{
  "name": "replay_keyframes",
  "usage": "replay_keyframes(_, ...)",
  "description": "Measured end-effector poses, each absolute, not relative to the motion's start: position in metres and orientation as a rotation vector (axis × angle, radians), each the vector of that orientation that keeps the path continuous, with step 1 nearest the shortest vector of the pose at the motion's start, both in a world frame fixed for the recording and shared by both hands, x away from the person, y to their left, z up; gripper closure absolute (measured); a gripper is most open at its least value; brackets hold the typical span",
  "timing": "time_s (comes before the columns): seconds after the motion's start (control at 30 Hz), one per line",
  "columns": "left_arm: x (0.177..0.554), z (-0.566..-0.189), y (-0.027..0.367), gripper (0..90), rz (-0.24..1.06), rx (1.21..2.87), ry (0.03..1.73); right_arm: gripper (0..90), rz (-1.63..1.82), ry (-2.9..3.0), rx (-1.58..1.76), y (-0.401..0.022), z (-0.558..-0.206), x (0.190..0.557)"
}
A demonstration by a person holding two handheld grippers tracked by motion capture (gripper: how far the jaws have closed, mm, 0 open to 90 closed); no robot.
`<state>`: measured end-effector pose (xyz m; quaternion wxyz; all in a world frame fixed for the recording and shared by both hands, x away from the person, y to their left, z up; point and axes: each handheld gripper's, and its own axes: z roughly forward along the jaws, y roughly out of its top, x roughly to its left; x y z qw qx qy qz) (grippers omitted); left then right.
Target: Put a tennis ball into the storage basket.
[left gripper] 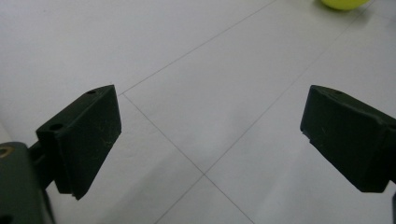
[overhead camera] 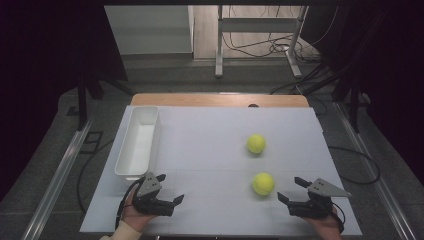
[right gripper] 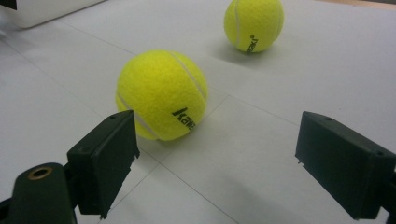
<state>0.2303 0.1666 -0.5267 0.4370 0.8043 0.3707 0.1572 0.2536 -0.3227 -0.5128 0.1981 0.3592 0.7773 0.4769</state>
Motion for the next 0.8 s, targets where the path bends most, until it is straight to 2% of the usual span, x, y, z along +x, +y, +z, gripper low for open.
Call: replay_keyframes(0.8,0.2304,-0.5266,0.1635,6.3,0.364,2.000,0.932,13.1,1.317,2.191,0.991,-0.3226,-0.5129,0.2514)
